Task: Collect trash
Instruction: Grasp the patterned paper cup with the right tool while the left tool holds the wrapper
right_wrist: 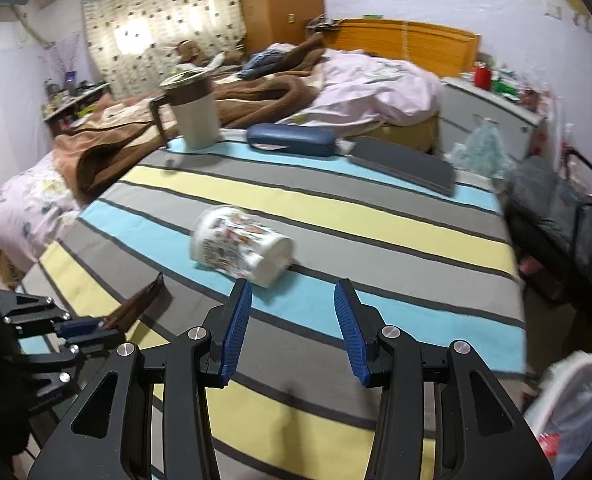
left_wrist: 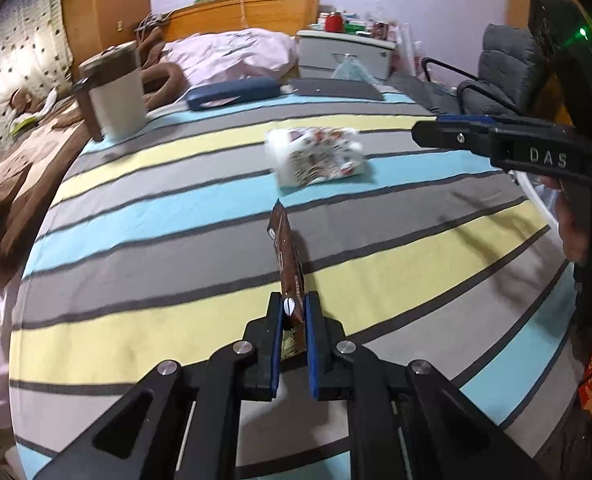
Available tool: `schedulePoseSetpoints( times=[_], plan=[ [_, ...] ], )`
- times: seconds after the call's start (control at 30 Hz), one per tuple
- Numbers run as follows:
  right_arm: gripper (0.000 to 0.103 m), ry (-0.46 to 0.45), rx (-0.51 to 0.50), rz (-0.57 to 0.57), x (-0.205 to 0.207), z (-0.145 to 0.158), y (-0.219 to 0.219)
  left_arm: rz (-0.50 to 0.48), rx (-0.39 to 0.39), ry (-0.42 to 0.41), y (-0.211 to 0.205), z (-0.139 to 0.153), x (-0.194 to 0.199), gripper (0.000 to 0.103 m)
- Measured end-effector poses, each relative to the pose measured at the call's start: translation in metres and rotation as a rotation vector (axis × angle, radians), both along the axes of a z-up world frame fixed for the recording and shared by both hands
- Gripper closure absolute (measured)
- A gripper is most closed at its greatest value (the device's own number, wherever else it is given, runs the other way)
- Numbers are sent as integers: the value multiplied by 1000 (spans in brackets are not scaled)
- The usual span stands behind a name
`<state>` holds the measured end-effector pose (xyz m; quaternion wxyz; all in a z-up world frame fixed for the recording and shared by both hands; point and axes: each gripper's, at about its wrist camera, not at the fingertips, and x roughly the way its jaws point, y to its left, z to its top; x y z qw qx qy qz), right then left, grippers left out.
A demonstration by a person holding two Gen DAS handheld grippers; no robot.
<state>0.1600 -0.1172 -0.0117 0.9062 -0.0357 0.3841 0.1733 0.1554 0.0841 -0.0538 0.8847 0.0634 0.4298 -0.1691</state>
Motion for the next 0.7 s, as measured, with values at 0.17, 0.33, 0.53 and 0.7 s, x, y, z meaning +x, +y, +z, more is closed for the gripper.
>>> schedulePoseSetpoints(
  times=[0.17,0.33,0.53,0.7],
  plan=[
    [57,-14,-41,80,8,-2,20,42,-55,22,15,-2,2,76],
    [45,-28,-59,155,22,-4,33,64,-71,16,21,1,7,46],
    [43,8,-78,214,44,-15,40,37,-51,44,11,-4,18,45],
    [40,52,-58,282,54,-23,46,30,-47,55,6,-5,30,44]
  ],
)
